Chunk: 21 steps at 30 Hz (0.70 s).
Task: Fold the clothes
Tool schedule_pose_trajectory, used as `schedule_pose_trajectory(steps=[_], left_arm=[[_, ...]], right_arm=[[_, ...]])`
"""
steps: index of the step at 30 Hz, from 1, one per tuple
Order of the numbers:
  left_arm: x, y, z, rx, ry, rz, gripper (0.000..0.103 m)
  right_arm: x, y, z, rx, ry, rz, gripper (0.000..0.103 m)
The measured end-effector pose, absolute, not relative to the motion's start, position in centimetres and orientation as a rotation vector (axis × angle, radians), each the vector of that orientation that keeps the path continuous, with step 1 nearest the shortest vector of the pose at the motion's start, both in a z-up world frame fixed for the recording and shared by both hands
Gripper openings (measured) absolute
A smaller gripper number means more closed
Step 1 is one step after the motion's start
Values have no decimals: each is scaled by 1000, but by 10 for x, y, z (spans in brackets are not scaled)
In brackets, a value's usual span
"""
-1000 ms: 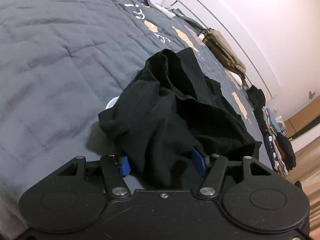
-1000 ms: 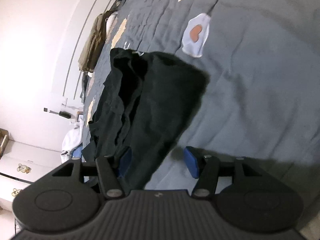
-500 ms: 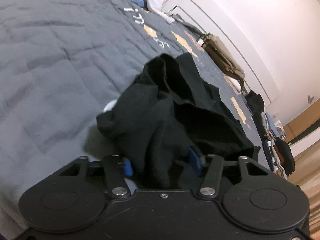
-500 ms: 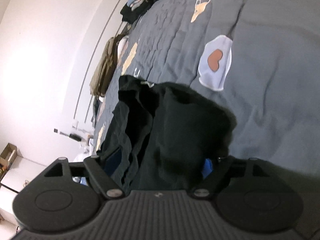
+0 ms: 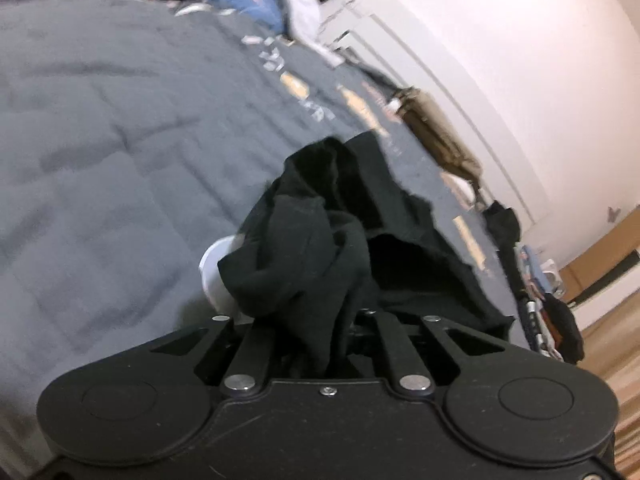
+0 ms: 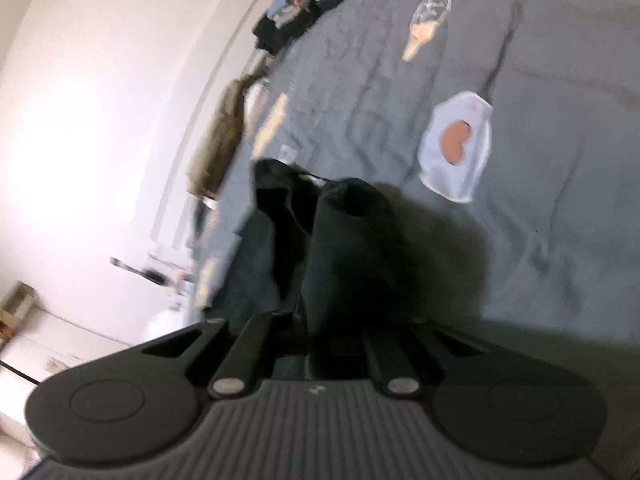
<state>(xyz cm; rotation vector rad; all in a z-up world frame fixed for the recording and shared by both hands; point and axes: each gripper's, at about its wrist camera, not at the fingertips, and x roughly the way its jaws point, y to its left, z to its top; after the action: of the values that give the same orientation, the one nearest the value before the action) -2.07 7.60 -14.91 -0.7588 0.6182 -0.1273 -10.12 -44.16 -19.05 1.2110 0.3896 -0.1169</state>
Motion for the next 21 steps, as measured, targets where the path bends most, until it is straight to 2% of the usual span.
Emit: schedule_pose_trajectory(steps=[7,11,14,16,19,20,21], left_arm=[[-70,96,-103,-757,627,-229,7],[-108,96,-88,-640,711,-305,8],[-115,93,-113,-574,882,-271,24],[-119,94,-130,-542,983,-233,28],[-130,108,-120,-523,935,-209,47],[-133,113,-115,-507,905,-195,57],[-135,119,-110,-501,875,-178,57]], right_arm=[[-161,-448,-137,1208,355,-88,3],[-201,-443,-123,1084,455,-138,3],[-207,-442,-134,966,625,-256,7],[-216,-448,-142,996,656,-293,7],[-232,-452,-132,976,643,-318,16],[-238,-452,-124,954,630,-324,22],[-243,-451,-116,924,614,-328,25]])
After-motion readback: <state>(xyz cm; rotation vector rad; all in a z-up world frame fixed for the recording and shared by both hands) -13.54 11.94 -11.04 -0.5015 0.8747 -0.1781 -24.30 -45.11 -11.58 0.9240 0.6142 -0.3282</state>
